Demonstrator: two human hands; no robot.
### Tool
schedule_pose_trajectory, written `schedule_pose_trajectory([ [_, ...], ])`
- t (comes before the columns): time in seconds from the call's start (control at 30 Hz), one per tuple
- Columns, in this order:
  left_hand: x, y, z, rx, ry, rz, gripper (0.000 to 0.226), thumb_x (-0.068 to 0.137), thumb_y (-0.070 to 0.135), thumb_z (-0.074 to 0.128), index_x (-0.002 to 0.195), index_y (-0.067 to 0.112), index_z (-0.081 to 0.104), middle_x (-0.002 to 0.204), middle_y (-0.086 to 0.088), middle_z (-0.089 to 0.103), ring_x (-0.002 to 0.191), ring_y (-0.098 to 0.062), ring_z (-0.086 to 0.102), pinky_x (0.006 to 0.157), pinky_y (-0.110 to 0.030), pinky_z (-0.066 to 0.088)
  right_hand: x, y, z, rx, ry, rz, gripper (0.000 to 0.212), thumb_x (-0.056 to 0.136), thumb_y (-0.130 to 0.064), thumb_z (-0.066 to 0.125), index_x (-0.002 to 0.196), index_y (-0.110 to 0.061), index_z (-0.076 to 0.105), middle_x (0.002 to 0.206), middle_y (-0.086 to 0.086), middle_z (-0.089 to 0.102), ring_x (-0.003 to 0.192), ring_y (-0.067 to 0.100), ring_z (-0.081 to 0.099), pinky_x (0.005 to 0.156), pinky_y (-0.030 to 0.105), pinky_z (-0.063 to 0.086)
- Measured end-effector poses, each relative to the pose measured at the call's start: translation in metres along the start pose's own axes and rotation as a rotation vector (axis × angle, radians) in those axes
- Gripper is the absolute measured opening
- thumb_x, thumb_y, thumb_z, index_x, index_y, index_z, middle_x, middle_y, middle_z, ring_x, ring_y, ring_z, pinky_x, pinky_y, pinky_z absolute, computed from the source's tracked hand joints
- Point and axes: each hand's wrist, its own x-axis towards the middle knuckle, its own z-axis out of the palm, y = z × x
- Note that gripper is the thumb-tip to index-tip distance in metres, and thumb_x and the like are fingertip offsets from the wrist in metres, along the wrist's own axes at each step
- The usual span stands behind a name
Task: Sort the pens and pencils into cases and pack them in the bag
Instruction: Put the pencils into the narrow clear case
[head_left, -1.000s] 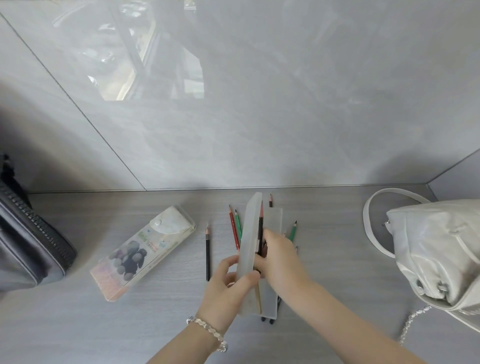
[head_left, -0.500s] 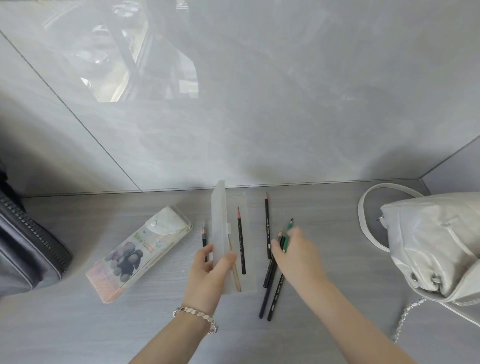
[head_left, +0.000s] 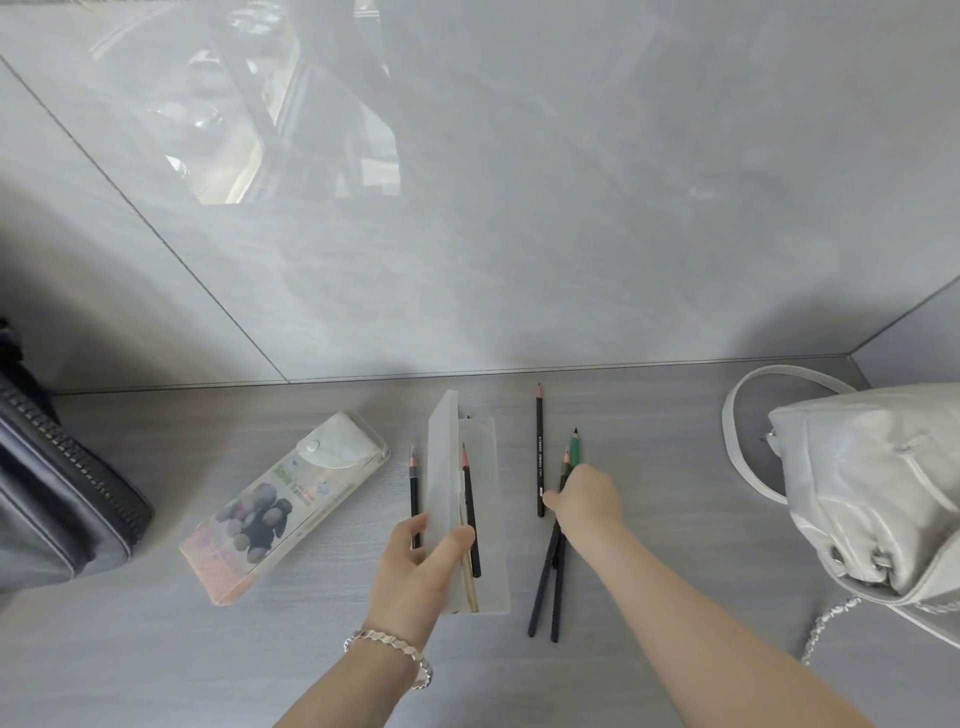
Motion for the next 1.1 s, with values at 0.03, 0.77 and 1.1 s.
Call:
schedule_pose_trajectory([
  [0.03, 0.001, -0.001, 0.000, 0.001, -0.004, 0.002, 0.095, 0.035, 0.057, 0.066, 0.122, 0.025, 0.047, 0.108, -0.011, 0.064, 0.100, -0.028, 0.063, 0.094, -0.052, 0.049, 0.002, 0.004, 0.001, 0.056, -0.005, -0.011, 0.022, 0.085, -0.018, 0.061, 0.069, -0.007, 0.051, 0.102, 0.021, 0.066, 0.093, 0.037, 0.065, 0.075, 0.038, 0.052],
  [0.77, -0.008, 0.003, 0.003, 0.040, -0.157, 0.130, 0.058, 0.038, 0.049, 0.066, 0.093, 0.036, 0.053, 0.090, -0.003, 0.070, 0.077, -0.016, 0.066, 0.068, -0.029, 0.053, -0.074, -0.039, -0.071, 0.728, 0.096, -0.573, 0.025, 0.090, -0.012, 0.056, 0.069, -0.023, 0.046, 0.058, -0.006, 0.054, 0.036, 0.001, 0.051, 0.040, 0.012, 0.040],
  [1.1, -0.007, 0.003, 0.009, -0.039, -0.132, 0.103, 0.066, 0.038, 0.050, 0.069, 0.100, 0.031, 0.057, 0.082, -0.005, 0.068, 0.075, -0.022, 0.063, 0.077, -0.046, 0.054, -0.078, -0.032, -0.023, 0.320, 0.199, -0.454, 0.037, 0.084, -0.026, 0.058, 0.056, -0.024, 0.034, 0.057, -0.005, 0.043, 0.048, 0.008, 0.037, 0.043, 0.018, 0.027],
])
